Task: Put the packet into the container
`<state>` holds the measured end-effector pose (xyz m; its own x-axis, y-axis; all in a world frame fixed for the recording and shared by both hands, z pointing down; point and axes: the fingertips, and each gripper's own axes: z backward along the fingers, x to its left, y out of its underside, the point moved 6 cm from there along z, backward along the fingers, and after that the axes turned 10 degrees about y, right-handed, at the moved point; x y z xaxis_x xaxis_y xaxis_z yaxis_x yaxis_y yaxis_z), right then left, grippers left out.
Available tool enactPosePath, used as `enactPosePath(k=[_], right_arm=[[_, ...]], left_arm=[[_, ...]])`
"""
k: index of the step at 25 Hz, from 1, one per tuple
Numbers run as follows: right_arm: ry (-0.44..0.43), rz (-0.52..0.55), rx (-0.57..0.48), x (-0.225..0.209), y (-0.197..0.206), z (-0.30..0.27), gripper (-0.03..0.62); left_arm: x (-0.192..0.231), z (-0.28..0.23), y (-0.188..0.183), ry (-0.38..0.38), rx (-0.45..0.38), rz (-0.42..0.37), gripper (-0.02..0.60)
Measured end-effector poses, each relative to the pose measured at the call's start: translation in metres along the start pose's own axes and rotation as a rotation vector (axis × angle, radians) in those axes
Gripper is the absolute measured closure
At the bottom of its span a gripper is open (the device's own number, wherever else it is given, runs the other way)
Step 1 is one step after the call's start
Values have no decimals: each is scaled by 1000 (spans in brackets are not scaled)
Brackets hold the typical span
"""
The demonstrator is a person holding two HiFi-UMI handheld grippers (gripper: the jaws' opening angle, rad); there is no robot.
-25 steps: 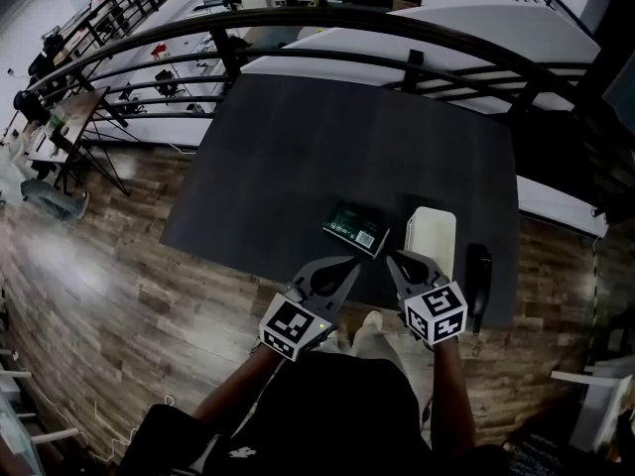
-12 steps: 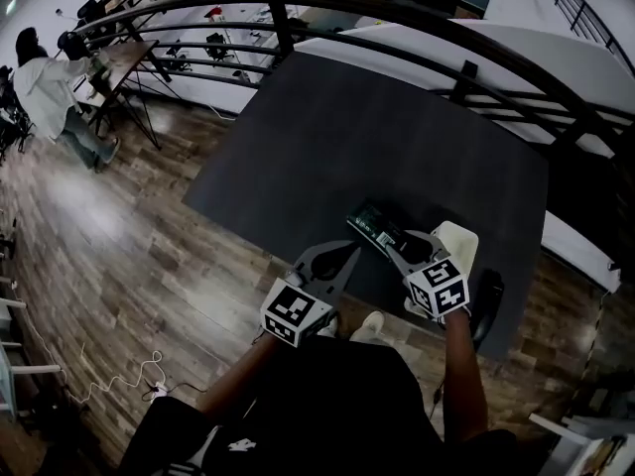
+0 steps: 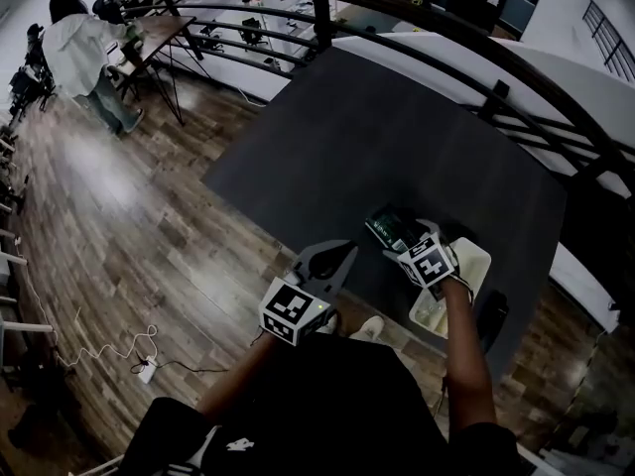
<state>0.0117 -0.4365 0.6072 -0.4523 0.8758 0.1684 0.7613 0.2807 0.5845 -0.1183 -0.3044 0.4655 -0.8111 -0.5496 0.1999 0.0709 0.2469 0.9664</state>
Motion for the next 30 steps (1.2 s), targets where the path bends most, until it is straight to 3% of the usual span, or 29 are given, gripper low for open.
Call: enactPosePath(k=[11, 23, 26, 30], right_arm=[[-23, 44, 201, -6, 21, -64, 134], [-26, 26, 240, 3, 28, -84, 131], [-25, 34, 301, 5, 35, -77, 176], [-14, 14, 227, 5, 27, -74, 196]], left_arm=[[6, 13, 1, -57, 18, 1, 575], [15, 17, 0, -80, 15, 4, 575], [15, 19, 1, -78, 13, 9, 575], [15, 16, 1, -61, 13, 10, 575]])
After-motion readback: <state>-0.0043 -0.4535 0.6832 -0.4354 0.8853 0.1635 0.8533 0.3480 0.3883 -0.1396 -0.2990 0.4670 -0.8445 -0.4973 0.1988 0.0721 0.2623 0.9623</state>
